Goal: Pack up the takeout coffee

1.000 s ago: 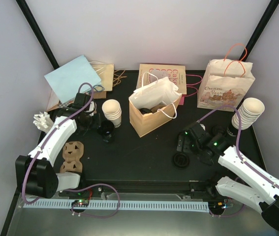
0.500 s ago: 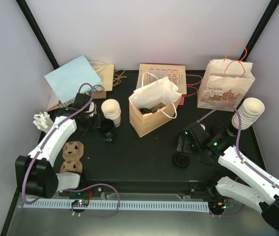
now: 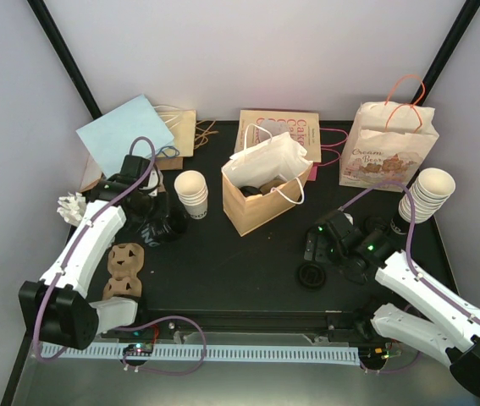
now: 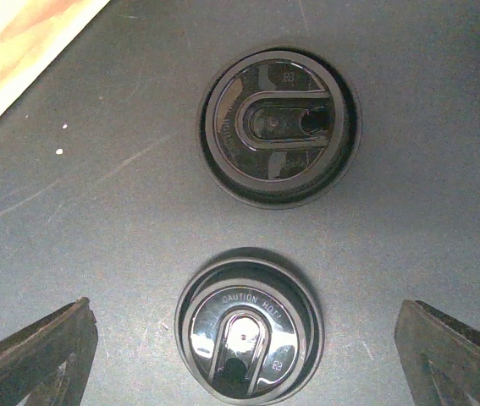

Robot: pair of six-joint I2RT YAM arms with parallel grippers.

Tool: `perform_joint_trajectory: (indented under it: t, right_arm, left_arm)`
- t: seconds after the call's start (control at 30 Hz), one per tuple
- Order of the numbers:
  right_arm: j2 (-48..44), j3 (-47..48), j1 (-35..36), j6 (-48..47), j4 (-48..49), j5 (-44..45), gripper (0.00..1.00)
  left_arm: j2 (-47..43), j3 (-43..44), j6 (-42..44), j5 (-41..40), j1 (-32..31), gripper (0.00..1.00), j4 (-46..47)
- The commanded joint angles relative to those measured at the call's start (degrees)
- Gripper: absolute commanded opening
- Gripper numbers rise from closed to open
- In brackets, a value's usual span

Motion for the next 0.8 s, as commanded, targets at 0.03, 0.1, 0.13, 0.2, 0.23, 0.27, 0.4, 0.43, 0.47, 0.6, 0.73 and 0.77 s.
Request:
perform_joint_trajectory:
  t: [0.03, 0.1, 0.13, 0.2, 0.23, 0.27, 0.4, 0.43, 0.47, 0.6, 0.73, 0.77]
  right_arm:
    - [0.06, 0.66, -0.3, -0.19, 0.91, 0.78, 0.98]
    - [0.06, 0.58, -0.31, -0.21, 0.98, 0.64, 0.98]
    - [0.06, 0.51, -0.29, -0.23, 0.98, 0.65, 0.98]
    - [0.06, 0.49, -0.35, -0.18, 0.92, 0.52, 0.98]
    - [0.02, 0.49, -0.33, -0.22, 0.87, 0.63, 0.98]
    - [-0.02, 0.49, -0.34, -0.19, 0.84, 0.66, 0.98]
    - [-0.11, 0.4, -0.29, -0.22, 0.96, 0.68, 0.98]
    - [-0.12, 0.4, -0.32, -0.28, 0.99, 0.62, 0.98]
    - [-0.08, 0.36, -0.29, -0.27, 1.04, 0.52, 0.98]
    - [0.14, 0.23, -0.31, -0.18, 1.6, 0.3, 0.98]
    - [0.37, 0.31, -0.33, -0.35, 1.48, 0.13, 0.98]
    - [0.41, 0.32, -0.29, -0.36, 1.45, 0.29, 0.98]
  left_arm:
    - [-1.94, 3.18, 0.94, 1.33, 0.27, 0.01, -2.59]
    - [-1.78, 3.0, 1.02, 1.48, 0.29, 0.01, -2.58]
    - [-1.72, 2.83, 1.07, 1.55, 0.27, 0.02, -2.62]
    - [-1.69, 2.58, 1.16, 1.83, 0.27, 0.02, -2.66]
    - [-1.77, 2.47, 1.17, 1.87, 0.26, 0.02, -2.57]
    - [-1.88, 2.38, 1.17, 1.85, 0.24, 0.02, -2.57]
    - [-1.88, 1.45, 2.76, 3.4, 0.25, 0.19, -2.02]
    - [-1.64, 0.93, 3.09, 4.09, 0.14, 0.26, -1.72]
    - [-1.3, 0.23, 3.2, 4.61, 0.05, 0.32, -1.25]
    - [-0.28, -2.78, 2.0, 2.81, -2.22, 0.47, 1.74]
    - [0.65, -3.77, -0.27, -2.08, -4.64, 0.48, 4.63]
    - [1.14, -3.79, -0.77, -3.16, -5.26, 0.48, 5.36]
